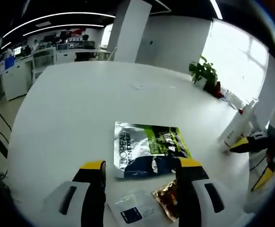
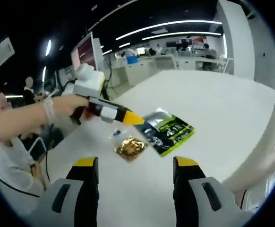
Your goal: Arrange the skincare products in the storage area until every visible bottle or jar stands upright without overlapping.
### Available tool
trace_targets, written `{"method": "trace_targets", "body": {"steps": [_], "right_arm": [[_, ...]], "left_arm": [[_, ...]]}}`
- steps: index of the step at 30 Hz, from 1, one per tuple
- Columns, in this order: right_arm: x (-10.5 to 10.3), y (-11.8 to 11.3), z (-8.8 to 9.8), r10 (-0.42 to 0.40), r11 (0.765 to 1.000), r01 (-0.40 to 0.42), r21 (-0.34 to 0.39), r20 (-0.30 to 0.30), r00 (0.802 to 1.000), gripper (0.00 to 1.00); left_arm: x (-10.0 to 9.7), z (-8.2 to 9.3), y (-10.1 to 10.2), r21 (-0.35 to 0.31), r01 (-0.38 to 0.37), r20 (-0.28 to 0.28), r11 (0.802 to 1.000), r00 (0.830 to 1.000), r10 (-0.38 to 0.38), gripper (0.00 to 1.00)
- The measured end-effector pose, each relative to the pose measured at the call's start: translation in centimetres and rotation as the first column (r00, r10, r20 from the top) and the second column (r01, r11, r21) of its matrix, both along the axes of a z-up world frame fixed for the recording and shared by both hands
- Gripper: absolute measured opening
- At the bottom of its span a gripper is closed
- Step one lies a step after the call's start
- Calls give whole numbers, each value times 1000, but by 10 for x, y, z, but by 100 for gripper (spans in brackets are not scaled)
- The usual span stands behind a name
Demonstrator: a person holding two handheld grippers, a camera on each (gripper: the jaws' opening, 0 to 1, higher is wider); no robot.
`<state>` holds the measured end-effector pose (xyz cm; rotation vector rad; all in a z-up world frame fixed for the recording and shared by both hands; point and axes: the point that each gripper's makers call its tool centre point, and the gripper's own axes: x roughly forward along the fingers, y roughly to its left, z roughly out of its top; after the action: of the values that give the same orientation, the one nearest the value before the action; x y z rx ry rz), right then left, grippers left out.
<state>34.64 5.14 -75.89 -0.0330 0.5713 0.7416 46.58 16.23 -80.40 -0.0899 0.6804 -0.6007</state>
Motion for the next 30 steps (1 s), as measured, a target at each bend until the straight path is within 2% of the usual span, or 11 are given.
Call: {"method": "trace_targets", "body": {"steps": [3,6,7,10,18,23,30], "right_arm": [[8,1,-6,-26,1000,26,-8,6,1000,63],[19,1,-13,-88,996,89,12,-9,996,63],[23,0,-15,-109,994,109,20,-14,994,63],[31,2,-24,-131,991,131,15,-12,991,60],[59,3,-41,-220,975,220,21,-20,975,60],[73,0,-46,-253,967,253,9,-1,967,60],[92,-8,-54,-308,949,310,52,-44,950,59]], "left_arm": [[7,-8,1,1,16,-18,1000,1000,-16,46],[9,-13,1,0,9,-31,1000,999,-9,47],[16,-15,1,3,9,-31,1000,999,-9,47],[21,-18,3,6,16,-36,1000,999,-16,46],[21,-17,2,8,43,-29,999,999,-43,42],[21,-17,2,2,59,-39,998,998,-59,38],[23,-16,4,-12,65,-45,998,997,-66,36]]}}
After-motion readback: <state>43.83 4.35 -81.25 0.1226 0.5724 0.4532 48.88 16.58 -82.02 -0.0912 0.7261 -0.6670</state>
